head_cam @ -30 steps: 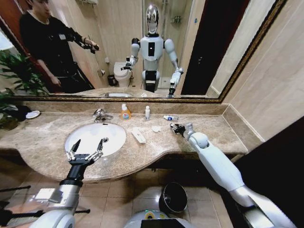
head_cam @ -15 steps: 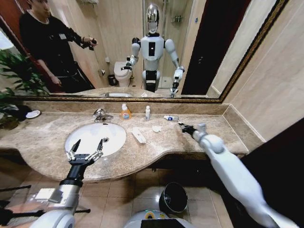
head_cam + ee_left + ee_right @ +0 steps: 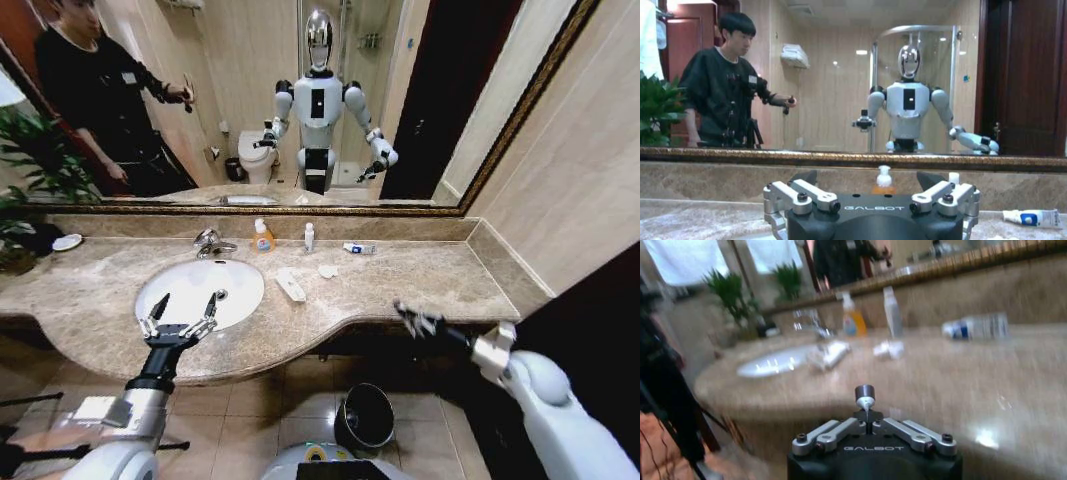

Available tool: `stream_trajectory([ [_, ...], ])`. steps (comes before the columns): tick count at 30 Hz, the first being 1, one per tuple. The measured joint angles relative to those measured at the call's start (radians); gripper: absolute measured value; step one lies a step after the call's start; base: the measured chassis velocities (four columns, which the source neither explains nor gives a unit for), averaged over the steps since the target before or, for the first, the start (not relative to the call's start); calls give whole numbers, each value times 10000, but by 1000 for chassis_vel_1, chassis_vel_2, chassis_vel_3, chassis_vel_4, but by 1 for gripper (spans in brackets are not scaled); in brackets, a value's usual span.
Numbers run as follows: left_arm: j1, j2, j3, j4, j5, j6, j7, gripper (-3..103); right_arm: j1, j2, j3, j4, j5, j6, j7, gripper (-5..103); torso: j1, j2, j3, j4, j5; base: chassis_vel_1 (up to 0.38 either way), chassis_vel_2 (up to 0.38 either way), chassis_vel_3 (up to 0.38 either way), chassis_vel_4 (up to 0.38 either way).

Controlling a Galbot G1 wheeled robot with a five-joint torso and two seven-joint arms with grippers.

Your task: Pick up the trash from the sink and place it in the trash bin.

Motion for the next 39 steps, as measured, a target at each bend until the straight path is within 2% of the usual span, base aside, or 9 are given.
stream_trajectory([
  [4,1,0,0,0,0,0,0,100,-70,559,-208,-1175,-1093,1097,369,0,1,0,1,1,5,0,0,0,0],
  [6,0,0,0,0,0,0,0,100,11,1075,-377,-2464,-1990,2041,747,0,1,0,1,1,5,0,0,0,0],
  [8,1,0,0,0,0,0,0,100,47,1251,-397,-2886,-2270,2320,799,0,1,0,1,1,7,0,0,0,0],
  [11,0,0,0,0,0,0,0,100,309,1996,-322,-4922,-3686,3601,1026,0,1,0,1,1,3,0,0,0,0],
  [12,0,0,0,0,0,0,0,100,309,1996,-322,-4922,-3686,3601,1026,0,1,0,1,1,3,0,0,0,0],
  [14,0,0,0,0,0,0,0,100,470,2277,-540,-6181,-4211,4478,1783,0,1,0,1,0,0,0,0,0,0],
  [18,0,0,0,0,0,0,0,100,873,2740,-674,-7403,-4954,5223,2661,0,1,0,1,0,2,0,0,0,0],
  [24,0,0,0,0,0,0,0,100,1139,3165,-840,-7947,-5446,5603,3664,-2,2,0,2,2,3,0,0,0,0],
  [39,0,1,0,0,0,0,0,100,884,3315,-825,-7253,-5430,5756,3892,51,2,0,2,1,6,0,0,0,0],
])
